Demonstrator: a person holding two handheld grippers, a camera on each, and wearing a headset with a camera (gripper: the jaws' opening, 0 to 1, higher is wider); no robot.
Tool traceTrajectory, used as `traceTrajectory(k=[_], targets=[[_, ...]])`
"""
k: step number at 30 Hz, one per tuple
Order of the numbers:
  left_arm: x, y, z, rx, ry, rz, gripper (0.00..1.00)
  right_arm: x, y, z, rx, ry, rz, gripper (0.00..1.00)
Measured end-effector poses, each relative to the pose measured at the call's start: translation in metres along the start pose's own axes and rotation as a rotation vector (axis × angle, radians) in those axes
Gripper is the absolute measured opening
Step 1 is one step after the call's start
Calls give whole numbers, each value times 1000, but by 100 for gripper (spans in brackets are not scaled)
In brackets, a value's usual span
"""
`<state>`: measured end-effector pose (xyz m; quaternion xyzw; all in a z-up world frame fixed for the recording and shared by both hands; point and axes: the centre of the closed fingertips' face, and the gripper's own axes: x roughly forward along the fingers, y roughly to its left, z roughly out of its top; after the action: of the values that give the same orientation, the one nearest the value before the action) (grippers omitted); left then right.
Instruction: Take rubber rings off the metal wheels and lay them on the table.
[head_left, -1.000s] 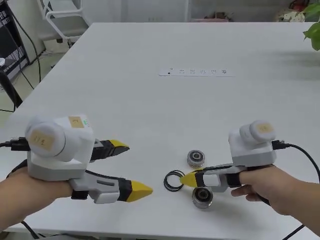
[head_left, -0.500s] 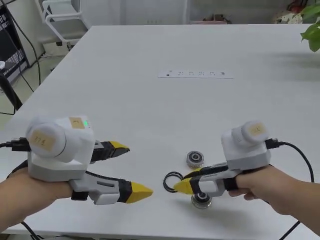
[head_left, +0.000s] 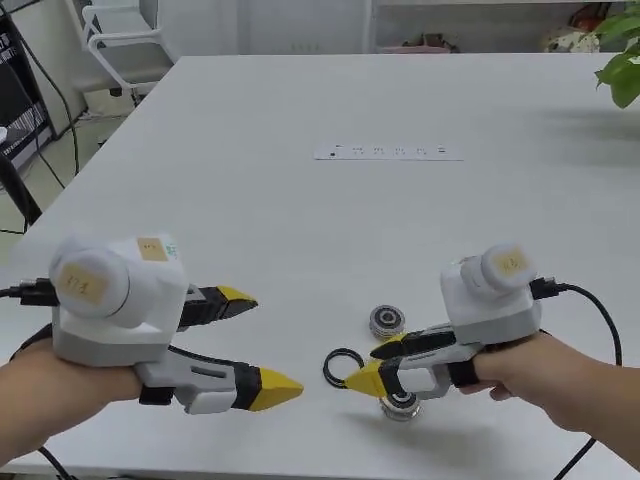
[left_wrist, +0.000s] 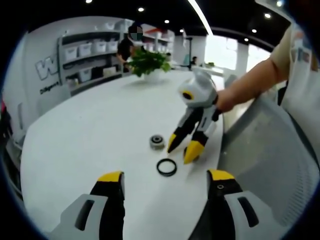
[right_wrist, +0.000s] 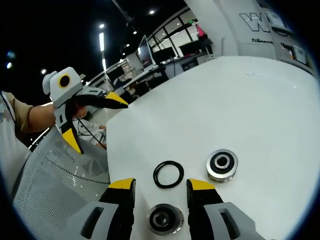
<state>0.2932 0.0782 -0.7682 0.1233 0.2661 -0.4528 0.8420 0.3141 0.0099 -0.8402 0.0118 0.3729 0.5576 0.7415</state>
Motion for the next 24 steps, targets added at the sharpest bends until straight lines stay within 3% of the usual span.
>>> traceTrajectory(k=[13,24], targets=[[-1,-2,6,5,-6,-1,68,-36,-2,12,4,-92,-35,45],[-5,-1,10,4,-16,6,68,-69,-5,11,-93,-109,-102,52]])
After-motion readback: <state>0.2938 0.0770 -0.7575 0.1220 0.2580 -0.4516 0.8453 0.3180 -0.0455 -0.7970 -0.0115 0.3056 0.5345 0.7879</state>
